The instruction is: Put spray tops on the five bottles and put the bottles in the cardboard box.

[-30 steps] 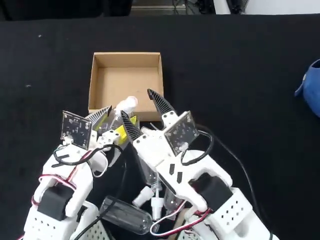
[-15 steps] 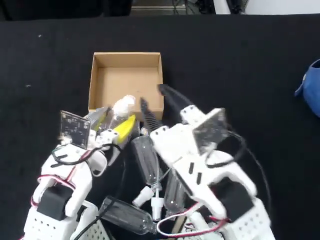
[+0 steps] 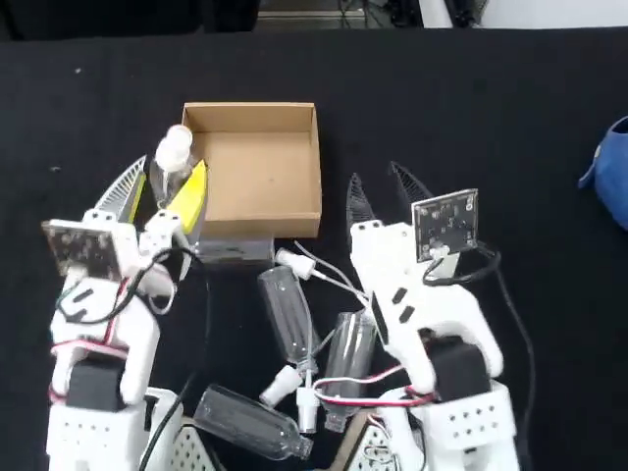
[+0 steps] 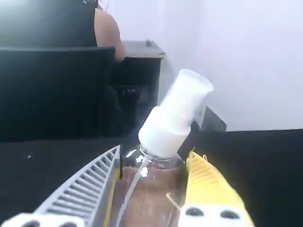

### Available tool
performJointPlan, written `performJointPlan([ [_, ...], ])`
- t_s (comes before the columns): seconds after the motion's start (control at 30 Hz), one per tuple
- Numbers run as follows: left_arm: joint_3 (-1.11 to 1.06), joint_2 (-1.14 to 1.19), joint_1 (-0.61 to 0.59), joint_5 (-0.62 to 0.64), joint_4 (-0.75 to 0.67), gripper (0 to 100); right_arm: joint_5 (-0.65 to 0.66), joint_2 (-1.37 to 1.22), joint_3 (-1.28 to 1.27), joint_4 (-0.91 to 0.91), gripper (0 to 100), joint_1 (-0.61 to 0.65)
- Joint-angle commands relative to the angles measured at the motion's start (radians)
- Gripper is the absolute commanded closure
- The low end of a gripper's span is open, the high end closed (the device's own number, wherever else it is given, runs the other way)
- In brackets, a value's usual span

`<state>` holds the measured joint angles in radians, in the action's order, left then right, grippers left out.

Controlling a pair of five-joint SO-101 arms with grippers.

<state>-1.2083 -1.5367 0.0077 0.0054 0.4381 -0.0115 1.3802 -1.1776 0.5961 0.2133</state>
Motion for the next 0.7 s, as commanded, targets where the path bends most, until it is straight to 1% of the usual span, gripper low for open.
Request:
performJointPlan([
  [0.0,0.084,0.241,-0.010,0.009,-0.183,97,-0.052,-0.019,-0.125,-0.189,86.4,-0.069],
  [0.23,0.176,0.654,-0.002,0.014,-0.589,97,-0.049,-0.019,-0.251,-0.341,86.4,-0.097],
  [0.27,0.186,0.707,-0.002,0.035,-0.631,97,-0.049,-0.019,-0.260,-0.351,86.4,-0.097],
  [0.4,0.243,0.887,-0.015,0.184,-0.723,97,-0.048,-0.019,-0.277,-0.367,86.4,-0.097],
  [0.5,0.297,1.010,-0.027,0.258,-0.784,97,-0.048,-0.019,-0.277,-0.367,86.4,-0.097],
  [0.67,0.389,1.209,-0.039,0.270,-0.939,97,-0.048,-0.018,-0.283,-0.367,86.4,-0.092],
])
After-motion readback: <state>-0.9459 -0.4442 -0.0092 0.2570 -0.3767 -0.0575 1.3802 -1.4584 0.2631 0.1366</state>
